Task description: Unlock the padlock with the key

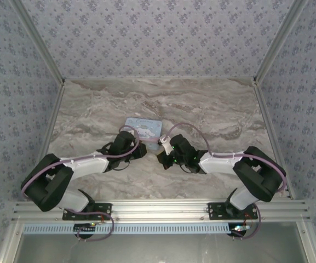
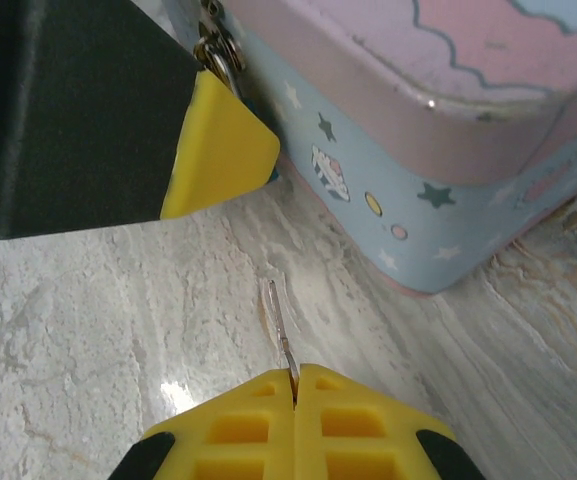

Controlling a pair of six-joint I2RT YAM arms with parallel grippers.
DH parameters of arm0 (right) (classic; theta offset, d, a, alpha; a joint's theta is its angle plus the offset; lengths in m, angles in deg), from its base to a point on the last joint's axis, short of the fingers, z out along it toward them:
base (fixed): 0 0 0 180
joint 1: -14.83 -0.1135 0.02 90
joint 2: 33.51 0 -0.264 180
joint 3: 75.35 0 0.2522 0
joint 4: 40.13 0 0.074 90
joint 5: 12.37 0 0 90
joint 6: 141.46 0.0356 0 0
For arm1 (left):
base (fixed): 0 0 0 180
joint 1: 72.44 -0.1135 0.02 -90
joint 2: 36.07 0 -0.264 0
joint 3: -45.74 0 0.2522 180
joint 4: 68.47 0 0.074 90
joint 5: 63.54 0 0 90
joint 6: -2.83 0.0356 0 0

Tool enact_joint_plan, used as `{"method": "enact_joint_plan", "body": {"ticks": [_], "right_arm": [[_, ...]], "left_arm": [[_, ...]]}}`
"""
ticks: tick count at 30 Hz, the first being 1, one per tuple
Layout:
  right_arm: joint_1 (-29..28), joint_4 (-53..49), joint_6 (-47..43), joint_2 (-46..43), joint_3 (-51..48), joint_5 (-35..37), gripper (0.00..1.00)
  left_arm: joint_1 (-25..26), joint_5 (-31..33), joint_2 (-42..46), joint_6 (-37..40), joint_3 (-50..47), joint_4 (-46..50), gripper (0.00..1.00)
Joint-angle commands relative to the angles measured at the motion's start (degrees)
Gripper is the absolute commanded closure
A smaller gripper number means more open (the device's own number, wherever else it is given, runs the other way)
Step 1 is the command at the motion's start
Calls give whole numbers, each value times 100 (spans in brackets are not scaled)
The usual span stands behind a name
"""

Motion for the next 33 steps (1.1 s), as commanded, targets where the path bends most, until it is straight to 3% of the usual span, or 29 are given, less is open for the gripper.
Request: {"method": "enact_joint_plan", "body": {"ticks": [1,16,33], "right_arm": [[-29,149,-214,139,115,-14,100],[-165,128,-282,333,310,-18,100],[-279,815,-366,679,249,130,100]], "left_arm": [[27,-44,227,-221,229,44,77],[26,75,249,-442,229,-26,76],[27,-55,471,-858,279,-5,75]]}}
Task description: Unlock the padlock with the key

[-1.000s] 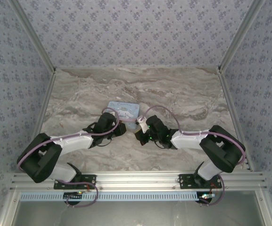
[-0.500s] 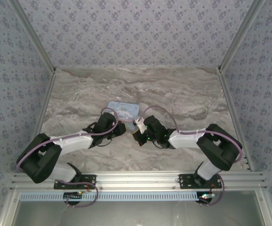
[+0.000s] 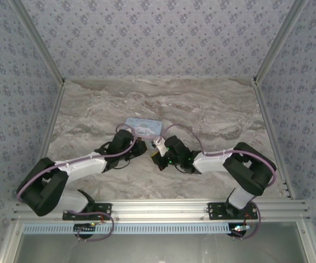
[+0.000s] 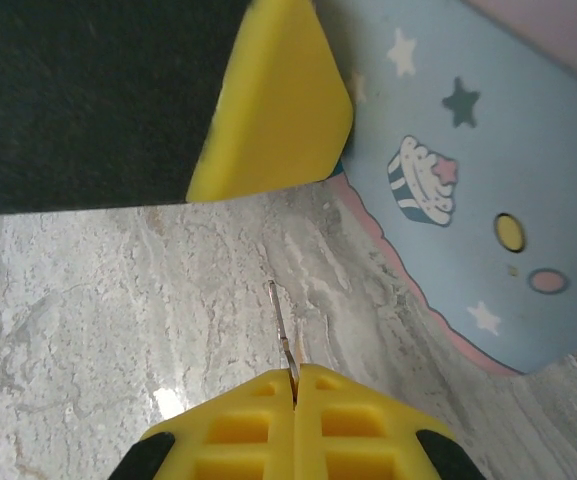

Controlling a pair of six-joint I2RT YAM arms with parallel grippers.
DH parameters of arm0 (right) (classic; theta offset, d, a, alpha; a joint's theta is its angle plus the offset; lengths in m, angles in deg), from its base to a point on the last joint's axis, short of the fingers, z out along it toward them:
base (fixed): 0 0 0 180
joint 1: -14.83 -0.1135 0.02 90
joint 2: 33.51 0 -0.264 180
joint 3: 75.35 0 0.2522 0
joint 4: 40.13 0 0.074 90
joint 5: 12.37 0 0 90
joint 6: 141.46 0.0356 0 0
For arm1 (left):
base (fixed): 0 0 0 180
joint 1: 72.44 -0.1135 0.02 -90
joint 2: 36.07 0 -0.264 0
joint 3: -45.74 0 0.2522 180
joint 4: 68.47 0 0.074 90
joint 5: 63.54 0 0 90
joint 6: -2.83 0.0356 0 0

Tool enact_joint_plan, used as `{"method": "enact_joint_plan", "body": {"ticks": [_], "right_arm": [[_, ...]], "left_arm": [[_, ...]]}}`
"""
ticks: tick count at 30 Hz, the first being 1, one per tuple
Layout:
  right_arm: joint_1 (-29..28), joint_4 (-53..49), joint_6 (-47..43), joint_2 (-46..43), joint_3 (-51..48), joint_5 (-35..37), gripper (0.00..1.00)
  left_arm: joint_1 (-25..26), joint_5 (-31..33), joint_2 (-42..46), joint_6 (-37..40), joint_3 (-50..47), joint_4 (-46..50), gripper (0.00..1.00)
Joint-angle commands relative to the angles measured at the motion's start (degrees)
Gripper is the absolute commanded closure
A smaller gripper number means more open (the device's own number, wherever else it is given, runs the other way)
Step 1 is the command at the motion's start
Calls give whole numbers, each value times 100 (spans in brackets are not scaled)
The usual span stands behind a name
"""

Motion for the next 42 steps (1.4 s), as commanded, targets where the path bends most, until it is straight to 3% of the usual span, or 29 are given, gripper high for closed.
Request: {"method": "enact_joint_plan", "body": {"ticks": [1,10,17,42], "right_arm": [[-21,390,-109,119,5,115,100],[-24,1170,6,330,-226,95,100],[20,1332,14,367,-286,270,100],[176,1906,191,517,-344,-117,100]], "left_arm": [[26,-65,188,-122,204,-118,75],[32,-112,311,-248,168,-127,75],[29,-109,296,-274,187,-101,74],[27,-92,275,-309,191,-92,73]]}}
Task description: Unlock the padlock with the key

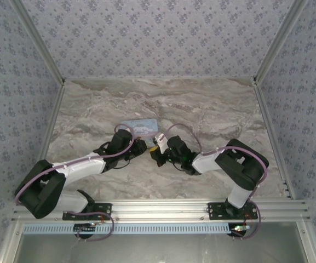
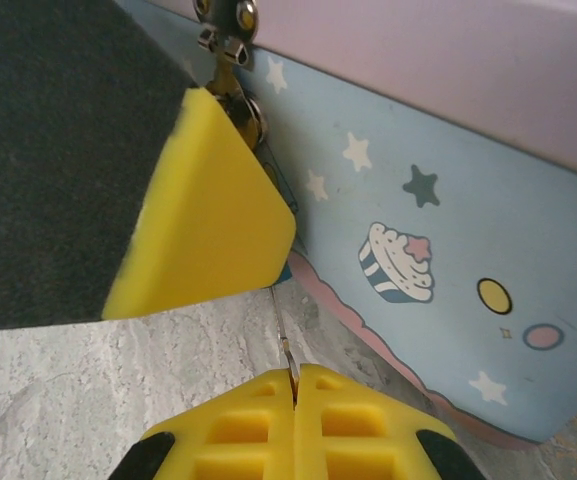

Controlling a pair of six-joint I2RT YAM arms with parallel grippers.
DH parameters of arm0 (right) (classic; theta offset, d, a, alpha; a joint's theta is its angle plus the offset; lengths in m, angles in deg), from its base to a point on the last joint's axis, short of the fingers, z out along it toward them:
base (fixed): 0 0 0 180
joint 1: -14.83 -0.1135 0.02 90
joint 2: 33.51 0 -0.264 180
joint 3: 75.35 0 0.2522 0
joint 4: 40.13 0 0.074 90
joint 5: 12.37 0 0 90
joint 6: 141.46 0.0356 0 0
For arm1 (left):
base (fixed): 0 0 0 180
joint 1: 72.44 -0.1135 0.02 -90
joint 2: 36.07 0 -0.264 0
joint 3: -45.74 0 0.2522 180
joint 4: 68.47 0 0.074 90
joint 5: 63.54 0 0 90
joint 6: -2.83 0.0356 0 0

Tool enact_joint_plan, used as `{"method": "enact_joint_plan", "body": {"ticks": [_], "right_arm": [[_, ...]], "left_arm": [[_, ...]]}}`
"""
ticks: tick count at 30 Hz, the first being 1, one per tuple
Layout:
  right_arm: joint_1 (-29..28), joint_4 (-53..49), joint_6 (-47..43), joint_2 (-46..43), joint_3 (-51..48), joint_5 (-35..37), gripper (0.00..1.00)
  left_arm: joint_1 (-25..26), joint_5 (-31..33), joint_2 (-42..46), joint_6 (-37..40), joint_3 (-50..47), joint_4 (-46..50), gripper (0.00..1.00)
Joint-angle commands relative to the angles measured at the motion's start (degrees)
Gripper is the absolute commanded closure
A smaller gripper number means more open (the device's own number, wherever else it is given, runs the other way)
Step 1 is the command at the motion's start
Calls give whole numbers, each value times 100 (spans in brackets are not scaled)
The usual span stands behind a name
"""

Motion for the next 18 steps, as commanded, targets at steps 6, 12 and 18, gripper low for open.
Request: {"method": "enact_joint_plan", "body": {"ticks": [6,12,18], "right_arm": [[19,279,75,65,-143,-150,100],[22,338,66,53,-169,-187,100],[25,432,75,20,-259,-217,100]], "left_arm": [[32,-29,144,1,187,-147,73],[31,-29,146,1,187,-138,73],[30,-29,146,1,187,-134,73]]}}
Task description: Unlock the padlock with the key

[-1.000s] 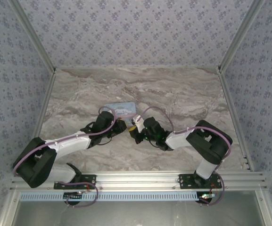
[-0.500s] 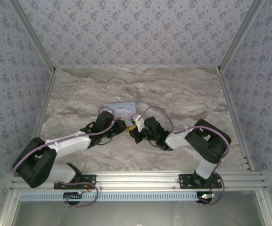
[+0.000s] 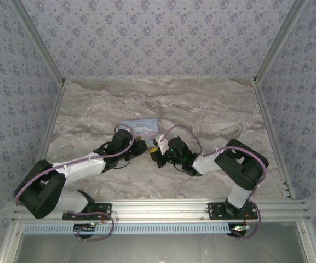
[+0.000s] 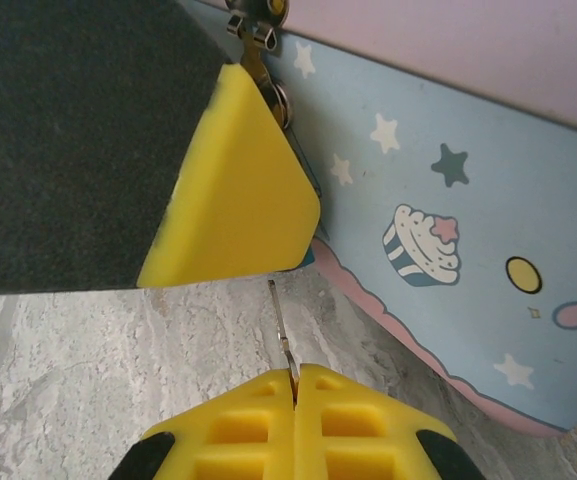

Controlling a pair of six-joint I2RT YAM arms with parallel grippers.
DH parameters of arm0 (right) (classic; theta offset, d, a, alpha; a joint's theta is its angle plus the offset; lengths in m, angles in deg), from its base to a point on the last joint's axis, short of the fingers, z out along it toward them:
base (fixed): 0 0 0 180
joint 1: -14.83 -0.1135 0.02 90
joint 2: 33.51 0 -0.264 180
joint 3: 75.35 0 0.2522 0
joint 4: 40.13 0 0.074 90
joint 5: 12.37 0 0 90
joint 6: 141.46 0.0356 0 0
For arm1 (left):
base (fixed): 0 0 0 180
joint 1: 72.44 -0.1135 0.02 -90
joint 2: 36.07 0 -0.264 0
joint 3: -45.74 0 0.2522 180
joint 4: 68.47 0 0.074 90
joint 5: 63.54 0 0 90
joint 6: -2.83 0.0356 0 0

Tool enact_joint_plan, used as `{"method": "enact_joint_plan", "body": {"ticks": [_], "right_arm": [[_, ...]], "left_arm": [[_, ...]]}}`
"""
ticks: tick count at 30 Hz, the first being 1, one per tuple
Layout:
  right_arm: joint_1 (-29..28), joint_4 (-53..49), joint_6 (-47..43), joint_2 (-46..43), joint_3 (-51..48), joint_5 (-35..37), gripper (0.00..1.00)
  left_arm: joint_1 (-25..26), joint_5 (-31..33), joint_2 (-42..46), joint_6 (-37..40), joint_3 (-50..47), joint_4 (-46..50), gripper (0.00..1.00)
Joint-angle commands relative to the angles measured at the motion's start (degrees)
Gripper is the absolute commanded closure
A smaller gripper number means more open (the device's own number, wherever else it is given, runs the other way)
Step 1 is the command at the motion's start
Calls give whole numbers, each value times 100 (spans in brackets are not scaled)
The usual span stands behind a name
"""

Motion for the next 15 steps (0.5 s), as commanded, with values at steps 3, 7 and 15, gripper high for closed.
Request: {"method": "enact_joint_plan", "body": {"ticks": [3,7,15], "right_arm": [[15,225,75,3,-127,-106,100],[22,276,82,-18,-144,-89,100],[33,280,69,2,-77,-41,100]], "left_arm": [[30,-23,150,-7,169,-138,73],[25,-23,151,-8,169,-137,73],[27,-29,152,-8,169,-135,73]]}}
